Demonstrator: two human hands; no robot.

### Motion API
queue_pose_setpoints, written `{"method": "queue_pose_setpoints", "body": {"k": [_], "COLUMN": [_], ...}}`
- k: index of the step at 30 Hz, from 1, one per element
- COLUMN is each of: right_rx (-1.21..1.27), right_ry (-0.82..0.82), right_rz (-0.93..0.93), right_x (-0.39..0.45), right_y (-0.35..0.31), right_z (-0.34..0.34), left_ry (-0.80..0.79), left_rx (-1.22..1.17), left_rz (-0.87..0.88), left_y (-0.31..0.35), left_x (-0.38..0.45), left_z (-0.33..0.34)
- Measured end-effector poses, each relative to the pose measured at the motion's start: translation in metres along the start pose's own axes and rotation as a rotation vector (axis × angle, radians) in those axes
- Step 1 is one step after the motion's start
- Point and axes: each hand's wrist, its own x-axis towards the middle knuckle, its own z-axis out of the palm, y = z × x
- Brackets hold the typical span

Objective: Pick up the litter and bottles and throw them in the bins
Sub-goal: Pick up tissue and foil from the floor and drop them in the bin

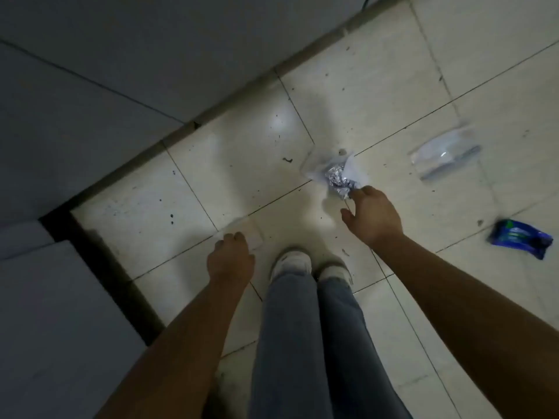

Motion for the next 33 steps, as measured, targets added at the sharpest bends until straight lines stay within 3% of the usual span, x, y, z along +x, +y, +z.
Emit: {"method": "queue_pose_setpoints", "body": {"k": [5,14,17,19,23,27,30,33], "right_rx": [-0.049,-0.205,-0.189,-0.166,-0.243,-0.261,-0.232,-0.226], "right_ry": [0.12,0.203,0.271,0.342,0.346,0.314,0.311,0.343], "right_rz": [-0.035,0.062,0.026,-0.038,-0.072,-0.096,-0.141,-0.202], "right_x": [0.062,0.117,0.119,0.114,0.106,0.101,0.101,0.099], "right_y": [0.004,0.013,0.02,0.022,0.023,0.016,0.01,0.007], "right_z": [0.039,0.058,0.059,0.063,0.074,0.083,0.088,0.091], "left_ry": [0.004,-0.002,0.067,-0.005,0.151,0.192,0.267,0.382], "left_rx": [-0.038,0.091,0.114,0.087,-0.133,-0.203,-0.18,-0.113], "left_rz": [-0.062,0.098,0.147,0.155,0.102,0.065,0.018,0.083], "left_y": [0.007,-0.012,-0.022,-0.02,-0.018,-0.013,-0.013,-0.017], "left_x": [0.055,0.089,0.097,0.097,0.097,0.099,0.106,0.116], "left_z": [0.047,0.082,0.084,0.082,0.081,0.077,0.075,0.074]}}
